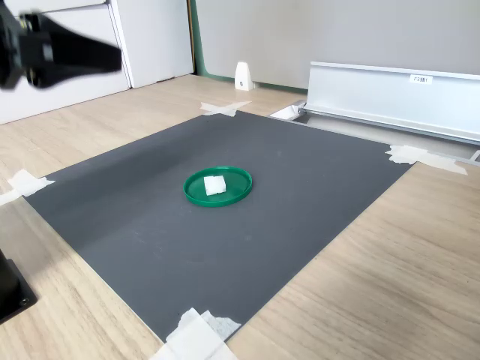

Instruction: Grasp a white terminal and put it on the green lid.

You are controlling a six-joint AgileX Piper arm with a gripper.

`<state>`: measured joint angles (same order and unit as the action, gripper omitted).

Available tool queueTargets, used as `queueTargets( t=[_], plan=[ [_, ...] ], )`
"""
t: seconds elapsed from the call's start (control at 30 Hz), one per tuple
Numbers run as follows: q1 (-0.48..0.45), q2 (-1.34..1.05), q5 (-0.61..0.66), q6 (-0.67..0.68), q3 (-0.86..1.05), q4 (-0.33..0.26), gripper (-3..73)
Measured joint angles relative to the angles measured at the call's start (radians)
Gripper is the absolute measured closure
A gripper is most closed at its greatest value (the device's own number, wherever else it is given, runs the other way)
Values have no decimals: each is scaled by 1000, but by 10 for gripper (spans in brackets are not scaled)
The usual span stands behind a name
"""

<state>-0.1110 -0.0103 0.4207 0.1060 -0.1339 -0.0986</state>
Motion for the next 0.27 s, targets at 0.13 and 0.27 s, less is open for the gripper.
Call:
queueTargets(
  t=[0.13, 0.27],
  plan=[
    [0, 0, 20, 0, 28, 0, 700],
    [0, 0, 24, 1, 49, 0, 700]
  ],
)
